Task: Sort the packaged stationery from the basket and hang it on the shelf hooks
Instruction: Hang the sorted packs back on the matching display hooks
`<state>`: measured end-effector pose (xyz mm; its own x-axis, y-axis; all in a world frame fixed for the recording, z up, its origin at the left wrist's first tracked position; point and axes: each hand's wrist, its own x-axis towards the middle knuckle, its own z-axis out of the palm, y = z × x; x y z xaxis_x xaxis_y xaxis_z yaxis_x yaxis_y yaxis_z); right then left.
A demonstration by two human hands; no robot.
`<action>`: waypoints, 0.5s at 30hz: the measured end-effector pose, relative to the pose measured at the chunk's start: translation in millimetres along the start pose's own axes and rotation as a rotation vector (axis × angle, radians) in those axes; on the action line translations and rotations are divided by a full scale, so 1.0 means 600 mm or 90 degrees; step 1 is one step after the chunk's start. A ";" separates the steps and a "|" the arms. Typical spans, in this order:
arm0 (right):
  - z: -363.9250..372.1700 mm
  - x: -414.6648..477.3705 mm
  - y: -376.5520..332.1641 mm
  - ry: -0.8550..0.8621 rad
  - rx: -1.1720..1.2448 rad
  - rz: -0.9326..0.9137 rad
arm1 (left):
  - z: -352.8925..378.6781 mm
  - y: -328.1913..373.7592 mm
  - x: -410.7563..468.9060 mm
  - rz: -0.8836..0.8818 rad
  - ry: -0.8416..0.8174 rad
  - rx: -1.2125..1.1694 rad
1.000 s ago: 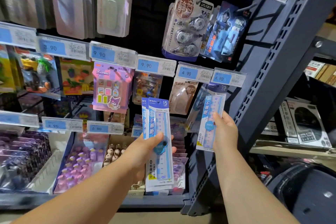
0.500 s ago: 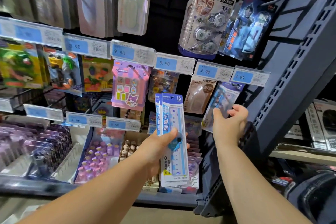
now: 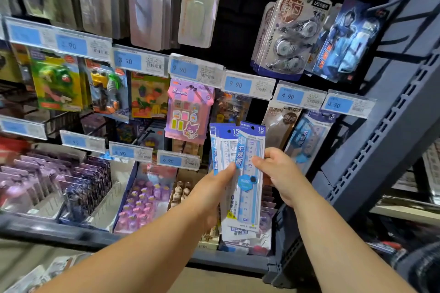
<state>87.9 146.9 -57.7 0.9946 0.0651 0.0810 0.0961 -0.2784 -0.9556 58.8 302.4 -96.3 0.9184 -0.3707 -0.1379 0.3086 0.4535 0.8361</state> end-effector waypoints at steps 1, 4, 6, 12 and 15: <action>-0.002 -0.001 0.001 0.000 0.003 0.004 | -0.001 0.003 -0.003 -0.010 -0.002 -0.007; -0.009 -0.002 0.006 0.002 0.013 0.020 | -0.003 0.003 -0.002 -0.027 -0.014 0.003; -0.015 -0.004 0.010 0.009 0.024 0.024 | 0.002 -0.001 0.000 -0.032 -0.014 0.005; -0.033 -0.016 0.010 0.002 0.053 -0.001 | 0.019 -0.008 0.007 -0.027 0.000 -0.008; -0.039 -0.023 0.010 0.020 0.100 -0.010 | 0.018 -0.012 0.010 -0.035 0.030 -0.006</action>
<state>75.9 121.9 -57.9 0.9941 0.0369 0.1025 0.1063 -0.1242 -0.9865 59.4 288.0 -97.3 0.9107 -0.3568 -0.2080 0.3606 0.4415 0.8216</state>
